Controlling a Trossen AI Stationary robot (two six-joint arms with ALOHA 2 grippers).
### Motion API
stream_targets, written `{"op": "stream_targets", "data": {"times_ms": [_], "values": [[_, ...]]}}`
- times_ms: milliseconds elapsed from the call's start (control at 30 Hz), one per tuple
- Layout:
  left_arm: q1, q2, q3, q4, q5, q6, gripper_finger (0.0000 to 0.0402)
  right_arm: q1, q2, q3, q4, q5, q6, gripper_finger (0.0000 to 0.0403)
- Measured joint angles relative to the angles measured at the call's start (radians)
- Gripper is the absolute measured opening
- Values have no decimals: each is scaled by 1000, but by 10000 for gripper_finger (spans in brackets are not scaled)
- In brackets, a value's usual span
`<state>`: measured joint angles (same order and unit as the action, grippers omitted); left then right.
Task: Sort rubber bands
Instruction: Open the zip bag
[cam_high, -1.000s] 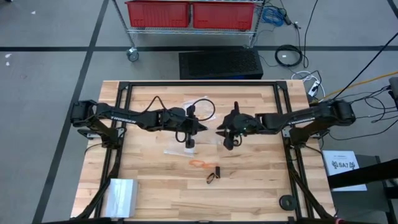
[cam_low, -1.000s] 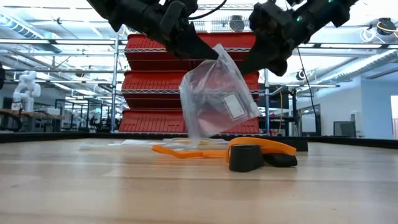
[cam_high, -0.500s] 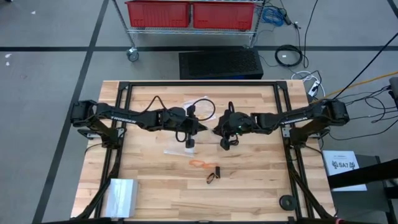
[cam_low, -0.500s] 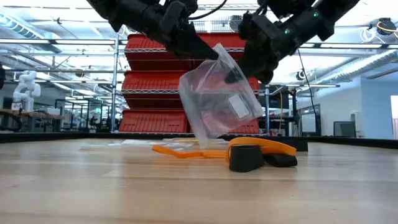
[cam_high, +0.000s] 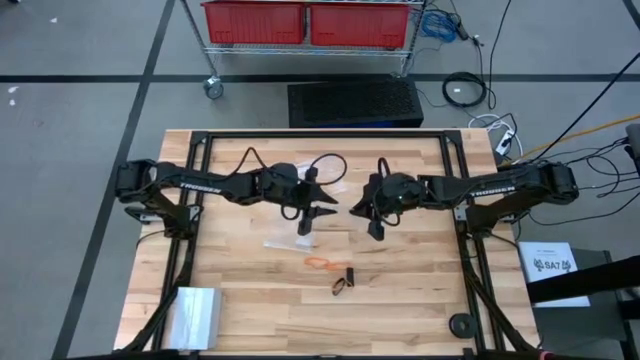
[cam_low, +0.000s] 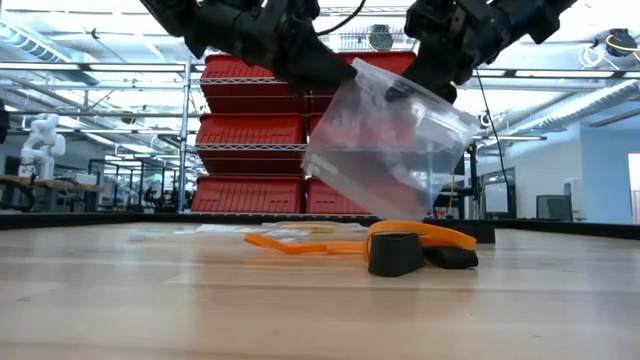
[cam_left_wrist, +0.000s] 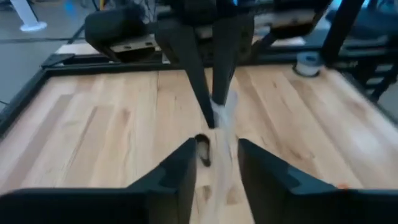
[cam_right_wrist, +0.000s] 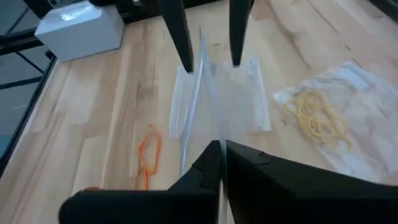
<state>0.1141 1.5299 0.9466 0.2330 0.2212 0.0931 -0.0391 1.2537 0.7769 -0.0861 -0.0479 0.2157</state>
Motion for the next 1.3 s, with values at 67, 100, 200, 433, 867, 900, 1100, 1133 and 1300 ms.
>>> {"op": "stream_targets", "data": {"times_ms": [67,100,200,433,867,900,1100,1133,1300], "values": [[5,9,0,20,15,-31,141,0,0,0,-4,-1,-2,0],[5,13,0,22,15,-35,147,0,0,0,-3,-2,-7,0],[5,22,0,17,19,-35,153,0,0,0,-1,-2,-11,0],[5,23,8,21,25,-23,104,0,0,0,-1,-2,-11,0],[-10,23,10,13,26,87,4,-1,-76,0,-49,42,0,29],[-12,23,10,9,26,95,3,-1,-100,0,-67,67,0,33],[-12,23,10,9,11,97,2,6,-201,0,-125,127,21,40],[-12,23,10,9,6,97,2,18,-197,0,-125,128,23,35],[-11,23,10,14,-31,97,1,83,-110,0,-98,142,0,4]]}}
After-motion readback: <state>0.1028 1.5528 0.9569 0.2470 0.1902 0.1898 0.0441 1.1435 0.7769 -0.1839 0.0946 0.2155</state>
